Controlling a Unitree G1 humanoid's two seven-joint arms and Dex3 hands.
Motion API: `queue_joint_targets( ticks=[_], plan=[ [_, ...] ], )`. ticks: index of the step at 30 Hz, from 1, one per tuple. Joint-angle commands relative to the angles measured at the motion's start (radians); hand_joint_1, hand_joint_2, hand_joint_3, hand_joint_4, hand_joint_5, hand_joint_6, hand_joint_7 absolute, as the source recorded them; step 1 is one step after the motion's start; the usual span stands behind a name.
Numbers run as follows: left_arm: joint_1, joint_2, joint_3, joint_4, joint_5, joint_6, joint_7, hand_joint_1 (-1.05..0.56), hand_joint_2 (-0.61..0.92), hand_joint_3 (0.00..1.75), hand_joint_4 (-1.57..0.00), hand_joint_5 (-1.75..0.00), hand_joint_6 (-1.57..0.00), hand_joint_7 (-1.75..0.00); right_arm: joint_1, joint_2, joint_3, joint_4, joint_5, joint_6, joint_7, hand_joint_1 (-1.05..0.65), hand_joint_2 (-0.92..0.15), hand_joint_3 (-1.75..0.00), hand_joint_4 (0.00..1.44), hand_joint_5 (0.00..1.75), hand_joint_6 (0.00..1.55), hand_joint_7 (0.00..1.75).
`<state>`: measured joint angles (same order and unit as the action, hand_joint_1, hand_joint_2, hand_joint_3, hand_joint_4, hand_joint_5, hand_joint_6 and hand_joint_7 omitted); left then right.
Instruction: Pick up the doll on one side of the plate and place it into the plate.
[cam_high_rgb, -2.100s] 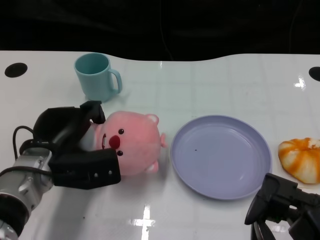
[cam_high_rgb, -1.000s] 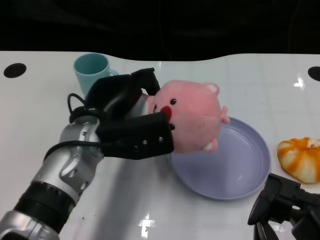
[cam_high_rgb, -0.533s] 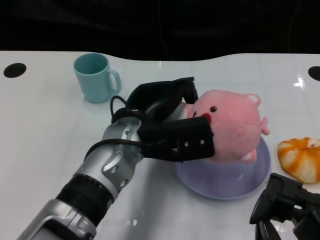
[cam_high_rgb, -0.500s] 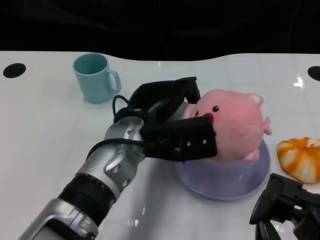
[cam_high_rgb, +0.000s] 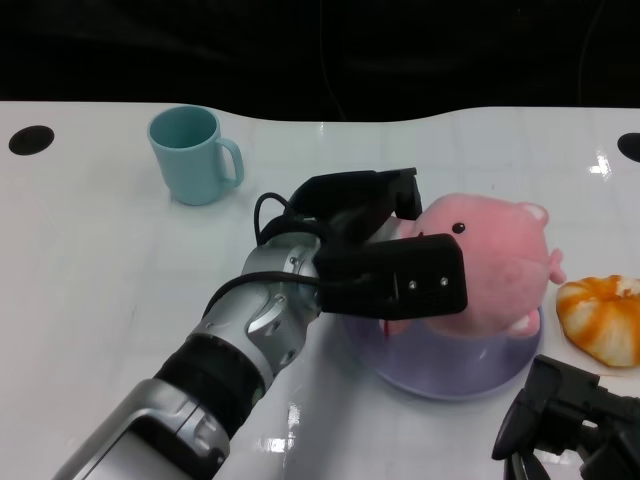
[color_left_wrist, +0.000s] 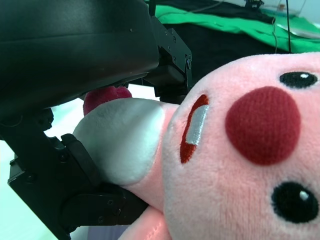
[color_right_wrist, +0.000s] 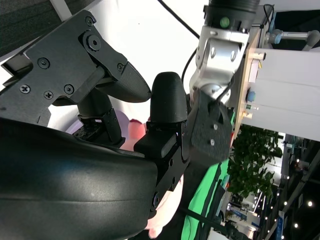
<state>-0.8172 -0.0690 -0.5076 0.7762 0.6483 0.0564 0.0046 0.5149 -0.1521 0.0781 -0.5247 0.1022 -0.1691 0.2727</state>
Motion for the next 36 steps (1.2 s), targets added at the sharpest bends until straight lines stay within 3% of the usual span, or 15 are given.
queue_joint_targets(
  ticks=[1, 4, 7, 10, 13, 18, 25, 34, 36],
  plan=[
    [-0.048, 0.001, 0.004, 0.016, -0.021, 0.009, -0.051, -0.27, 0.76, 0.34, -0.76, -1.72, -0.92, -0.59, 0.000, -0.001, 0.000, -0.001, -0.004, -0.018, -0.008, -0.19, -0.43, -1.42, 0.70, 1.75, 0.60, 1.54],
    [-0.054, 0.013, -0.003, 0.018, -0.038, -0.005, -0.110, -0.34, 0.87, 0.18, -0.68, -1.57, -0.85, -0.19, -0.003, -0.001, 0.002, 0.001, 0.004, -0.013, -0.007, -0.20, -0.44, -1.42, 0.70, 1.75, 0.60, 1.54],
    [-0.065, 0.030, -0.027, 0.014, -0.031, -0.004, -0.192, -0.66, 0.92, 0.24, -0.37, -0.56, -0.45, -0.02, -0.008, 0.000, 0.001, 0.006, 0.005, -0.010, -0.008, -0.22, -0.44, -1.40, 0.70, 1.75, 0.60, 1.55],
    [-0.066, 0.043, -0.047, 0.004, -0.017, -0.007, -0.225, -0.82, 0.92, 0.31, -0.22, -0.25, -0.25, 0.00, -0.010, 0.000, 0.002, 0.009, 0.006, -0.012, -0.008, -0.22, -0.44, -1.40, 0.70, 1.75, 0.60, 1.55],
    [-0.069, 0.053, -0.064, -0.010, -0.004, 0.005, -0.248, -0.92, 0.92, 0.36, -0.09, -0.16, -0.13, 0.00, -0.007, 0.000, 0.002, 0.008, 0.003, -0.014, -0.009, -0.21, -0.44, -1.40, 0.70, 1.75, 0.60, 1.55],
    [-0.065, 0.086, -0.096, -0.053, 0.026, 0.002, -0.288, -1.01, 0.92, 0.42, -0.01, -0.11, -0.05, 0.00, -0.005, -0.003, -0.003, 0.009, 0.010, -0.022, -0.005, -0.19, -0.44, -1.41, 0.70, 1.75, 0.60, 1.54],
    [-0.025, 0.139, -0.099, -0.153, 0.025, -0.005, -0.322, -1.05, 0.92, 0.45, 0.00, -0.03, -0.03, 0.00, -0.008, -0.004, -0.008, 0.003, 0.016, -0.002, -0.010, -0.18, -0.43, -1.41, 0.70, 1.75, 0.60, 1.54],
    [0.038, 0.207, -0.079, -0.315, 0.018, -0.015, -0.326, -1.05, 0.92, 0.48, -0.03, -0.04, -0.04, -0.01, -0.014, -0.008, -0.011, 0.012, 0.014, -0.017, -0.004, -0.19, -0.42, -1.42, 0.71, 1.75, 0.61, 1.54],
    [0.116, 0.254, -0.010, -0.456, -0.052, -0.029, -0.351, -1.04, 0.92, 0.47, -0.05, -0.06, -0.06, -0.02, -0.014, -0.008, -0.012, 0.014, 0.008, -0.024, -0.004, -0.19, -0.42, -1.42, 0.72, 1.75, 0.62, 1.54]
  ],
)
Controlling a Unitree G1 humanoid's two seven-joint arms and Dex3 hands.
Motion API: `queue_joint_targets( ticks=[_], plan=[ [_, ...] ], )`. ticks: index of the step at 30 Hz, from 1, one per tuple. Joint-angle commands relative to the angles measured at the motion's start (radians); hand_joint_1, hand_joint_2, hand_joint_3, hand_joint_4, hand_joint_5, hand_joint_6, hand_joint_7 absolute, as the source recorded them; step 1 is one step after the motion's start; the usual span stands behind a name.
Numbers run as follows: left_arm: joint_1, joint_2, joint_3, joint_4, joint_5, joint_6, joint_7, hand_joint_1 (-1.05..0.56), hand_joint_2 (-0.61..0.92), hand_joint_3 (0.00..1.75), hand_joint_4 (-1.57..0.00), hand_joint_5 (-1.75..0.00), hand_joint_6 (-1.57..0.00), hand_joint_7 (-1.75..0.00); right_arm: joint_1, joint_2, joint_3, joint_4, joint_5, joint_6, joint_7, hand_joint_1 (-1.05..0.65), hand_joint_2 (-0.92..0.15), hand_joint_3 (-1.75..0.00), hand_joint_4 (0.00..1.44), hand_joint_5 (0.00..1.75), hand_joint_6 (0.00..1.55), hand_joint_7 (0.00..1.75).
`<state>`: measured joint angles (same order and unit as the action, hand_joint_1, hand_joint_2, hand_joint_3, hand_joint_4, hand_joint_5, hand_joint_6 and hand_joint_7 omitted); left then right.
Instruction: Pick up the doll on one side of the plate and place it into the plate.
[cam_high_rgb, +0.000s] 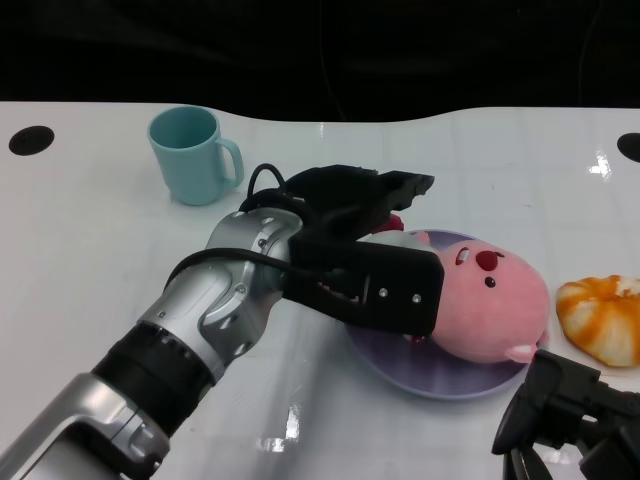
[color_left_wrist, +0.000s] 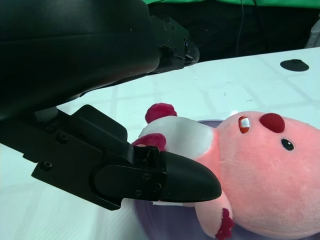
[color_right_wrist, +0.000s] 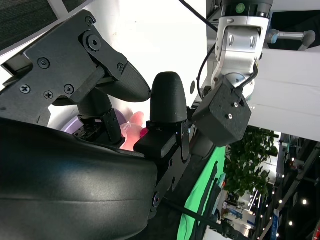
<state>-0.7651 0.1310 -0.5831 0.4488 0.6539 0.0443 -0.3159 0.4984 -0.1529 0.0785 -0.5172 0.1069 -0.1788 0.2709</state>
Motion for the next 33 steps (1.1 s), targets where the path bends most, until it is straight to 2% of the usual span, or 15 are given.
queue_joint_targets(
  ticks=[1, 6, 10, 12, 14, 18, 20, 23, 27, 32, 33],
  plan=[
    [0.101, 0.074, 0.099, -0.194, -0.094, -0.018, -0.048, -1.03, 0.92, 0.46, -0.06, -0.07, -0.07, -0.03, 0.002, -0.008, -0.013, 0.009, 0.004, -0.017, -0.001, -0.19, -0.42, -1.42, 0.72, 1.75, 0.62, 1.54],
    [0.234, 0.119, 0.224, -0.396, -0.251, 0.009, -0.119, -0.99, 0.92, 0.42, -0.10, -0.11, -0.12, -0.05, 0.000, -0.010, -0.015, 0.021, 0.008, -0.034, 0.004, -0.17, -0.43, -1.42, 0.71, 1.75, 0.62, 1.53],
    [0.304, 0.137, 0.276, -0.483, -0.330, 0.032, -0.148, -0.95, 0.92, 0.39, -0.11, -0.13, -0.15, -0.06, 0.001, -0.009, -0.014, 0.027, 0.011, -0.042, 0.006, -0.16, -0.43, -1.44, 0.72, 1.75, 0.62, 1.53],
    [0.384, 0.137, 0.332, -0.513, -0.429, -0.020, -0.151, -0.90, 0.92, 0.37, -0.13, -0.17, -0.19, -0.07, 0.005, -0.012, -0.018, 0.027, 0.021, -0.039, 0.011, -0.16, -0.42, -1.44, 0.72, 1.75, 0.63, 1.53],
    [0.453, 0.127, 0.382, -0.538, -0.520, -0.042, -0.148, -0.86, 0.92, 0.31, -0.06, -0.50, -0.27, -0.06, 0.009, -0.012, -0.020, 0.024, 0.029, -0.033, 0.012, -0.17, -0.41, -1.45, 0.72, 1.75, 0.63, 1.53],
    [0.531, 0.118, 0.441, -0.562, -0.648, -0.074, -0.158, -0.79, 0.92, 0.29, -0.01, -0.82, -0.36, -0.07, 0.016, -0.013, -0.022, 0.006, 0.038, -0.004, 0.007, -0.16, -0.39, -1.48, 0.73, 1.75, 0.64, 1.54],
    [0.561, 0.115, 0.466, -0.566, -0.696, -0.099, -0.162, -0.76, 0.92, 0.28, -0.03, -0.91, -0.40, -0.09, 0.018, -0.013, -0.022, -0.002, 0.036, 0.006, 0.005, -0.16, -0.38, -1.49, 0.73, 1.75, 0.64, 1.54],
    [0.591, 0.117, 0.486, -0.572, -0.738, -0.119, -0.167, -0.74, 0.92, 0.29, -0.07, -0.96, -0.42, -0.10, 0.016, -0.013, -0.023, -0.002, 0.033, 0.004, 0.007, -0.15, -0.37, -1.50, 0.73, 1.75, 0.63, 1.55],
    [0.656, 0.113, 0.515, -0.612, -0.804, -0.108, -0.164, -0.68, 0.92, 0.26, -0.24, -0.98, -0.53, -0.15, 0.009, -0.014, -0.021, 0.011, 0.023, -0.017, 0.011, -0.15, -0.38, -1.51, 0.73, 1.75, 0.63, 1.55],
    [0.662, 0.115, 0.516, -0.618, -0.812, -0.104, -0.163, -0.67, 0.92, 0.25, -0.26, -0.97, -0.54, -0.16, 0.009, -0.013, -0.020, 0.012, 0.022, -0.019, 0.011, -0.15, -0.39, -1.50, 0.73, 1.75, 0.63, 1.55],
    [0.708, 0.088, 0.527, -0.643, -0.865, -0.097, -0.157, -0.63, 0.92, 0.25, -0.30, -0.99, -0.58, -0.18, 0.005, -0.012, -0.018, 0.016, 0.020, -0.021, 0.010, -0.15, -0.39, -1.50, 0.73, 1.75, 0.63, 1.55]
  ],
)
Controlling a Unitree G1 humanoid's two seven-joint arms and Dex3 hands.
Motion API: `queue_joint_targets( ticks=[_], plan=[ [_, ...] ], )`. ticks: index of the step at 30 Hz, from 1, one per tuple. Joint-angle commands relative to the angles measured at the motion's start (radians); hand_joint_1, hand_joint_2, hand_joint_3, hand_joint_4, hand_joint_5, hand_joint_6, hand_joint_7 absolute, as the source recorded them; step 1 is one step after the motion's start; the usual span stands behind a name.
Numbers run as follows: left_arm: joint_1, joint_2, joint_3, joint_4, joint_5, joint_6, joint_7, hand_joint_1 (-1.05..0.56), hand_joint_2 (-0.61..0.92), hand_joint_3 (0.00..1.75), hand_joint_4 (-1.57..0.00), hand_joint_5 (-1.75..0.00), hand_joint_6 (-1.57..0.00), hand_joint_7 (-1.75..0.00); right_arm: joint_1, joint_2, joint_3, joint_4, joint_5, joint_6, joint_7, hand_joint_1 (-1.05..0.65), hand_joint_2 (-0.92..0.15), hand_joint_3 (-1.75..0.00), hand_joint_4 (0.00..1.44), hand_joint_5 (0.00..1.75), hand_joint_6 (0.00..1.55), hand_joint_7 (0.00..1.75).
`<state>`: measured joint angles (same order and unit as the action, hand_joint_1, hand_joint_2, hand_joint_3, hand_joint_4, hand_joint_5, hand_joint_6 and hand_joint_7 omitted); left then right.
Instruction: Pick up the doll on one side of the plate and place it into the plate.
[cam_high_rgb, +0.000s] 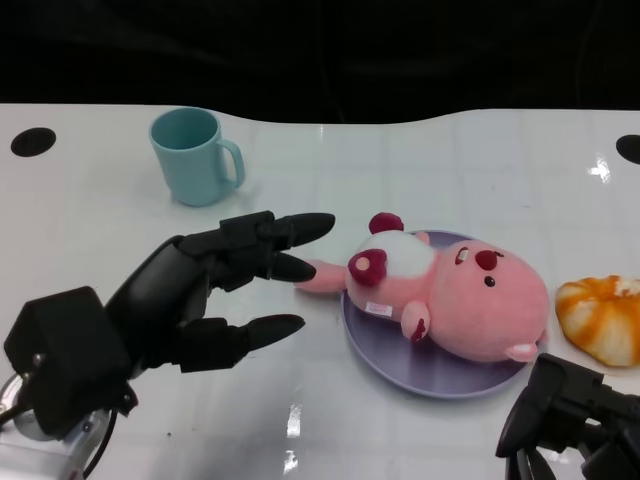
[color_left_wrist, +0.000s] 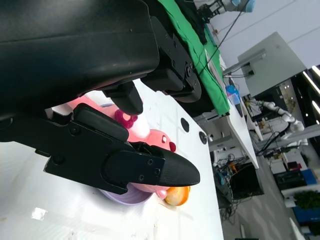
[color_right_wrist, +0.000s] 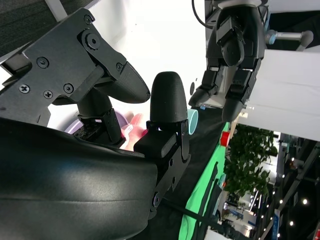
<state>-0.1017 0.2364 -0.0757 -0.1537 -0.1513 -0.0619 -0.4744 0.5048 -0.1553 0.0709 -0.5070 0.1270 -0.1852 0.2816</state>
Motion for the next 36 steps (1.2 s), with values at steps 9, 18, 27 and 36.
queue_joint_targets(
  ticks=[9, 18, 27, 36],
  plan=[
    [0.260, -0.106, 0.066, -0.250, -0.272, 0.226, 0.111, -0.26, 0.54, 1.05, -0.65, -1.32, -0.64, -1.01, -0.007, -0.005, 0.000, -0.002, -0.019, -0.011, -0.009, -0.21, -0.39, -1.48, 0.73, 1.75, 0.63, 1.55],
    [0.380, -0.109, 0.097, -0.391, -0.393, 0.452, 0.211, -0.18, 0.47, 1.34, -0.75, -1.50, -0.73, -1.22, -0.004, -0.005, 0.002, -0.009, -0.016, -0.011, -0.007, -0.19, -0.40, -1.47, 0.73, 1.75, 0.63, 1.54],
    [0.390, -0.117, 0.099, -0.370, -0.406, 0.521, 0.240, -0.17, 0.54, 1.25, -0.82, -1.74, -0.68, -1.59, -0.007, -0.009, -0.004, -0.009, -0.018, -0.005, -0.008, -0.18, -0.40, -1.48, 0.72, 1.75, 0.62, 1.55],
    [0.357, -0.115, 0.083, -0.277, -0.405, 0.547, 0.228, -0.15, 0.44, 1.41, -0.89, -1.75, -0.70, -1.73, -0.007, -0.011, -0.011, -0.002, -0.018, -0.012, -0.008, -0.18, -0.40, -1.47, 0.73, 1.75, 0.62, 1.55]
  ],
)
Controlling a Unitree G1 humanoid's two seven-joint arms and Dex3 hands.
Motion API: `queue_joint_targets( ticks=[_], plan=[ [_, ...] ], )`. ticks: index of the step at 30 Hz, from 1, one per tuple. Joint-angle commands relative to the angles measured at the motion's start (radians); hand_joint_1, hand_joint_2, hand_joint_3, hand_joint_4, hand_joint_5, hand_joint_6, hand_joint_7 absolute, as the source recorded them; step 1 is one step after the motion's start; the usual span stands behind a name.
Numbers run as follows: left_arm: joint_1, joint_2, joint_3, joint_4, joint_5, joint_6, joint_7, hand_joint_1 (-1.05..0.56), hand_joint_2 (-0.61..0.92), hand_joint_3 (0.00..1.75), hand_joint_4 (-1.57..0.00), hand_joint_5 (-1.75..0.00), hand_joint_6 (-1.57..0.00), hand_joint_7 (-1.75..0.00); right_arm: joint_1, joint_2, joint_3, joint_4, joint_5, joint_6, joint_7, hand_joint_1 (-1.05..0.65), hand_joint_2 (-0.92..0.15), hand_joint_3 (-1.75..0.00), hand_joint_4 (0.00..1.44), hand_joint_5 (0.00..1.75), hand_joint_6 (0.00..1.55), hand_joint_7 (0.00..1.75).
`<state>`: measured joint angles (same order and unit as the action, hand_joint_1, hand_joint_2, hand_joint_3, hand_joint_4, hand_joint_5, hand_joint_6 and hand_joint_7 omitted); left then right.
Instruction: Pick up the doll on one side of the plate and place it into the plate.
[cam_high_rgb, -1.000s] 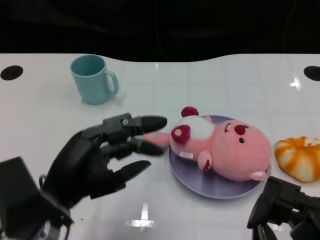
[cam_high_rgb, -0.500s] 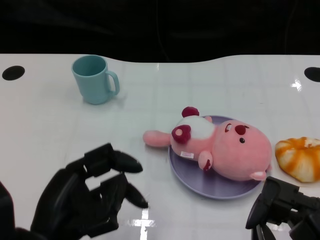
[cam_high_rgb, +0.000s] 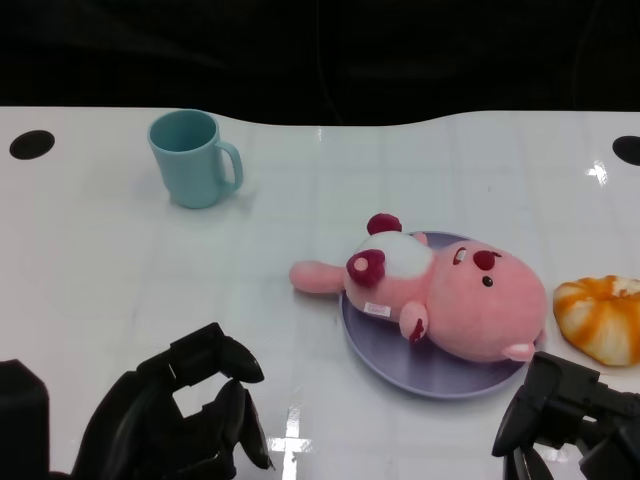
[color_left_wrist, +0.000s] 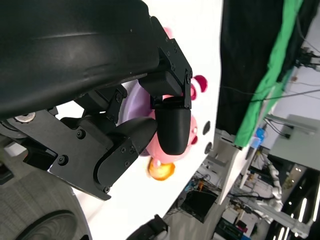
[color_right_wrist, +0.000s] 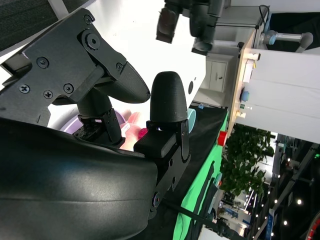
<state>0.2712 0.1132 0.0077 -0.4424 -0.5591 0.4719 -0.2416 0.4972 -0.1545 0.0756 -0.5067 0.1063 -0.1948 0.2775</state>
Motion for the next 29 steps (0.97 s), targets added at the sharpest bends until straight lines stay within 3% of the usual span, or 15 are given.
queue_joint_targets(
  ticks=[1, 29],
  plan=[
    [-0.019, 0.008, -0.001, 0.017, 0.002, 0.017, -0.006, -0.15, 0.44, 1.42, -0.90, -1.75, -0.71, -1.74, 0.000, -0.012, -0.016, -0.001, 0.001, -0.005, -0.004, -0.17, -0.40, -1.47, 0.73, 1.75, 0.62, 1.55],
    [-0.062, 0.015, 0.022, 0.104, -0.015, 0.046, -0.082, -0.17, 0.34, 1.52, -0.92, -1.75, -0.73, -1.73, 0.002, -0.017, -0.017, 0.002, 0.007, 0.002, 0.003, -0.13, -0.37, -1.47, 0.73, 1.75, 0.63, 1.55]
  ],
)
